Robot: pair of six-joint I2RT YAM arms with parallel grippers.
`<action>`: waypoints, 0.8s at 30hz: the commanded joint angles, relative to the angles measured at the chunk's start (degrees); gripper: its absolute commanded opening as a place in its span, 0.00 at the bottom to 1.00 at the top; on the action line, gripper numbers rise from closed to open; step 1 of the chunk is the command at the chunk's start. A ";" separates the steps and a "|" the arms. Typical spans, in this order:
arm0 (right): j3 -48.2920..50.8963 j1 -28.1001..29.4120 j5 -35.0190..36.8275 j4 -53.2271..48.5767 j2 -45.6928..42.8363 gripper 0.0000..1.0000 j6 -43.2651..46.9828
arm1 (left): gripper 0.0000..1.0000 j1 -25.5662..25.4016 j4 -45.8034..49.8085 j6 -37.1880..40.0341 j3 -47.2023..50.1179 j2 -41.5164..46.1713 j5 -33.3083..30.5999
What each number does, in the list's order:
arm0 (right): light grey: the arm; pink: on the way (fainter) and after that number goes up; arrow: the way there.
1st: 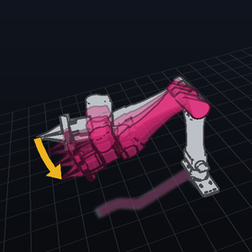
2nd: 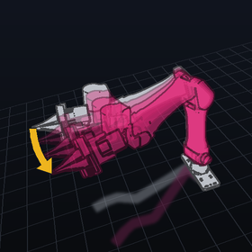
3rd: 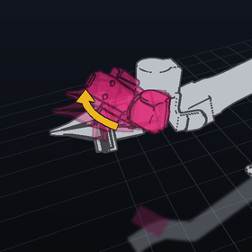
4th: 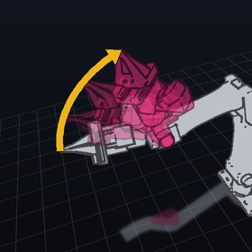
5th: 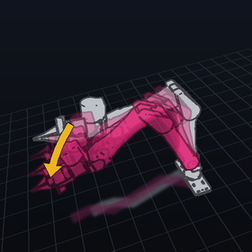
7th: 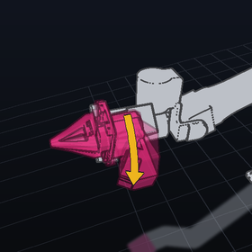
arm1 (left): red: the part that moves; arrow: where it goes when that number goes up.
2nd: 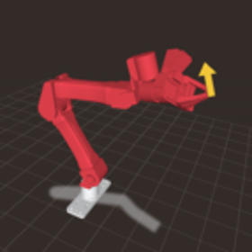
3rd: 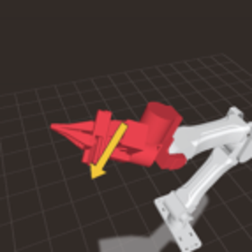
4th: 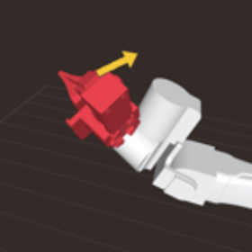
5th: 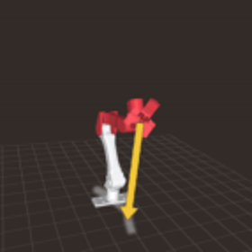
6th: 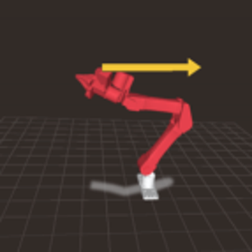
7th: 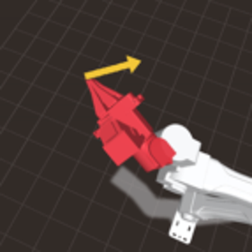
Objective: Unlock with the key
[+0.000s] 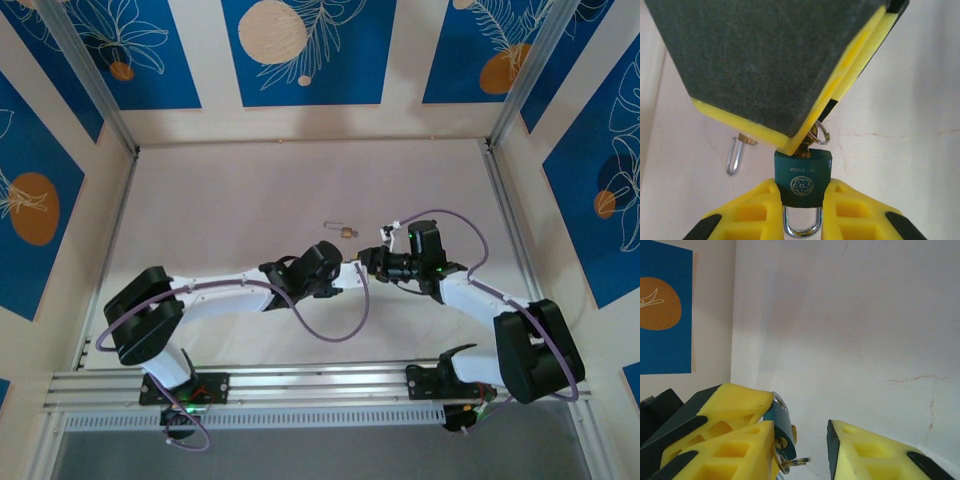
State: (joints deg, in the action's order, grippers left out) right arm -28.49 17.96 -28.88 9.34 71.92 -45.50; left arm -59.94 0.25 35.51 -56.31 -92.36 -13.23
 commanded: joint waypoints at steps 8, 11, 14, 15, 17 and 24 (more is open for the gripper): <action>1.31 -1.65 -2.29 -2.76 -3.61 0.41 5.31 | 0.17 3.07 13.11 -5.85 -7.98 -0.97 13.04; 1.75 -1.66 -2.83 -1.71 -4.35 0.41 5.37 | 0.17 3.14 14.78 -5.93 -8.78 -1.72 13.76; 2.54 -1.75 -2.95 -0.52 -5.74 0.41 4.89 | 0.17 3.24 15.22 -6.00 -9.13 -2.12 14.18; 2.64 -1.84 -2.76 -0.41 -6.16 0.40 4.76 | 0.17 3.25 15.46 -5.99 -9.20 -2.10 14.20; 3.02 -2.00 -3.01 0.07 -7.12 0.40 4.75 | 0.17 3.21 15.54 -6.06 -9.19 -2.15 14.25; 2.72 -1.79 -4.99 0.03 -6.47 0.39 5.63 | 0.17 3.43 15.69 -6.50 -9.81 -2.03 15.11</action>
State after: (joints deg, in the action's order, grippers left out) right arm -26.11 16.14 -31.48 9.56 64.95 -41.39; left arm -57.06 14.94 30.00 -63.81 -94.00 -0.19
